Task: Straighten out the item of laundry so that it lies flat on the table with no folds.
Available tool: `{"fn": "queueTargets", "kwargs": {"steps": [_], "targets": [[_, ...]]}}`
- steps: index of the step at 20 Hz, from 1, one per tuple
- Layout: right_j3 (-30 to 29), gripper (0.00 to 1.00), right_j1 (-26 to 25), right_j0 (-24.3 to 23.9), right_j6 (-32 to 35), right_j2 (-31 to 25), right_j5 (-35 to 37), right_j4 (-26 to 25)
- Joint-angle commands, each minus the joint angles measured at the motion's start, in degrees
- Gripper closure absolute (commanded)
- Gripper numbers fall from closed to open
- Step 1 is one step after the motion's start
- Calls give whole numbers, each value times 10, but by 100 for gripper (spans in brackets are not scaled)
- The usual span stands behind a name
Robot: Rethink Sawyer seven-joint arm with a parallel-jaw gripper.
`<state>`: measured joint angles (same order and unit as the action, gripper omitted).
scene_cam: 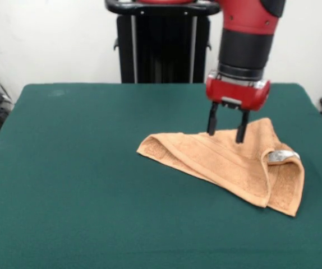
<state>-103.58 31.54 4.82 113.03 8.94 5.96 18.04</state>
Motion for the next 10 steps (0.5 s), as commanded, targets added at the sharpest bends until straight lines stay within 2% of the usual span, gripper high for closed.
{"fn": "queueTargets", "kwargs": {"steps": [1, 10], "targets": [[-6, 0, -53, 2, 63, -74, -11, -27], [29, 0, -33, 20, 63, -44, 51, -14]]}}
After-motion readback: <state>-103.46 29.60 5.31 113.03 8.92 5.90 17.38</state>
